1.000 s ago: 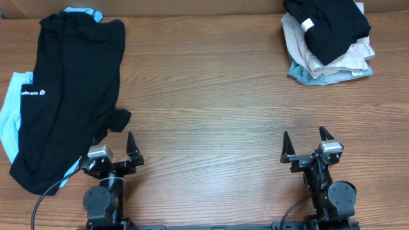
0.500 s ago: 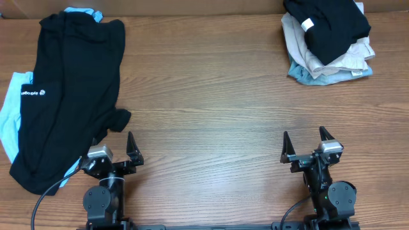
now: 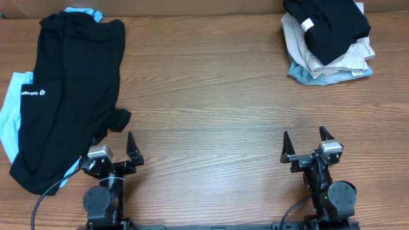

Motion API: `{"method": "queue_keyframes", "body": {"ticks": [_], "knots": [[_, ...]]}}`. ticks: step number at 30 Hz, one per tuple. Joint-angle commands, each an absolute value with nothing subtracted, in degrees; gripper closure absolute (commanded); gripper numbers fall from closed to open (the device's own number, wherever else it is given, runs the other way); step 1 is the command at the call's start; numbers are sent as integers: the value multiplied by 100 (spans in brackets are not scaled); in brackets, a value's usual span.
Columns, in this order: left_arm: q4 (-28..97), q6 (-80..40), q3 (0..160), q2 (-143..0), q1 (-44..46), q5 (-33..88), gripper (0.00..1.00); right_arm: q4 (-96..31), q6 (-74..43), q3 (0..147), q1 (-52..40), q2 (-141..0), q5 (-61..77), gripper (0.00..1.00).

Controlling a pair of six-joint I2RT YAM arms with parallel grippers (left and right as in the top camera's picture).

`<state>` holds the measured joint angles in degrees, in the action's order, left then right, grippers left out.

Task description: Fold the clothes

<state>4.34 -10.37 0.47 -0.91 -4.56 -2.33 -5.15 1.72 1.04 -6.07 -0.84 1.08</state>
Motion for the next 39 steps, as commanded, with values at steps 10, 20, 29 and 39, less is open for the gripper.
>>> {"method": "queue_keyframes", "body": {"ticks": [10,20,29,39], "knots": [[423,-967,27,-30,-486,-187,0,-480,165,47,-637,-16,69,0],[384,-974,27,-30,-486,-185,0,-447,165,47,-637,-16,67,0],[421,-989,27,-30,-486,-180,0,134,158,47,-637,-16,421,0],[-1848,-2265,30,-30,-486,582,0,2353,-325,49,-637,-16,2137,0]]}}
